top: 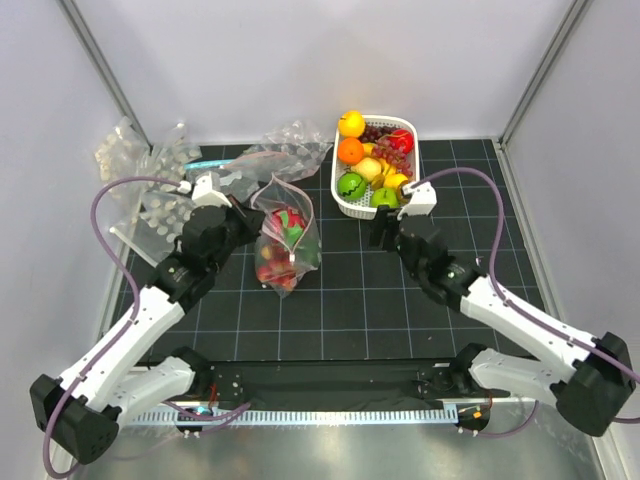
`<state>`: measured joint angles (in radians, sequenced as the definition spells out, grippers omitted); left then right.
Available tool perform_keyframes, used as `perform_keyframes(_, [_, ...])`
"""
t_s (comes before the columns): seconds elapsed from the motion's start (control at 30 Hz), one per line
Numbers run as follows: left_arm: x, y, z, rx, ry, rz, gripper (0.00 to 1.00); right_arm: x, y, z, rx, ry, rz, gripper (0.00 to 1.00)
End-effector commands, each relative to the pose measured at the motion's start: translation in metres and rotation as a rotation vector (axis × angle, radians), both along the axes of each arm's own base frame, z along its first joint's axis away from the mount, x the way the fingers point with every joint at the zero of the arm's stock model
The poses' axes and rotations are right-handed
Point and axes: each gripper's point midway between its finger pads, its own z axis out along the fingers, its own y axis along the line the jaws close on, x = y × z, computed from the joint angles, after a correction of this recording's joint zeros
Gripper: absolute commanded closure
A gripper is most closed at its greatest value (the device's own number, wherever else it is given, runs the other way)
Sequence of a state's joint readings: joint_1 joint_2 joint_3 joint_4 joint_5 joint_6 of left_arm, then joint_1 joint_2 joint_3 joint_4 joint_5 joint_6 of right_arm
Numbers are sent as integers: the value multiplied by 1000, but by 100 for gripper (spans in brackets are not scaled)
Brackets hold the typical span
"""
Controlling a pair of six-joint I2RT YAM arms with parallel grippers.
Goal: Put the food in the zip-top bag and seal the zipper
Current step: Pick up the fake fruit from the bin.
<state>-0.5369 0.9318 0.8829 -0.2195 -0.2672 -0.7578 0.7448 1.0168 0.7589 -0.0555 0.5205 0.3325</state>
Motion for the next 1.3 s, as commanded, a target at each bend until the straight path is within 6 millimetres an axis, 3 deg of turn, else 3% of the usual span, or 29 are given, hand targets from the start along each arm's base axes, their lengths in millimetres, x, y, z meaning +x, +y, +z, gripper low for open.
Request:
perform_keyframes(0.0, [9, -15, 8, -57, -59, -49, 100, 19, -1, 0, 83, 68, -4, 30])
perform_keyframes(0.2, [5, -19, 3, -63, -60, -74, 100, 56, -4, -20, 1, 99, -110, 28])
perform_keyframes(0.33, [1, -19, 11, -75, -78, -89, 100, 89, -23, -34, -109, 142, -268, 25])
perform_keyframes(0.4, [-2, -18, 14, -82, -86, -92, 100, 104, -27, -29, -118, 129, -306, 23])
perform_keyframes(0.53, [-4, -11, 12, -74, -95, -63, 100, 132, -39, -39, -140, 122, -400, 20])
perform_keyframes(0.6, [-4, -12, 12, -77, -94, -69, 100, 145, -43, -30, -144, 102, -436, 20])
perform_keyframes(0.67, [-5, -15, 11, -86, -88, -79, 100, 154, -50, -40, -180, 118, -471, 20])
perform_keyframes(0.7, [-6, -16, 10, -91, -84, -87, 100, 161, -52, -32, -185, 105, -493, 20])
perform_keyframes(0.83, [-8, -24, 8, -128, -75, -120, 100, 178, -60, -41, -185, 120, -521, 20])
perform_keyframes(1.03, [-9, -28, 6, -149, -70, -133, 100, 196, -79, -74, -123, 177, -553, 20])
perform_keyframes(1.13, [-10, -27, 5, -145, -70, -131, 100, 202, -86, -80, -111, 184, -560, 21])
perform_keyframes(1.27, [-9, -25, 5, -142, -75, -122, 100, 209, -82, -90, -85, 198, -517, 29])
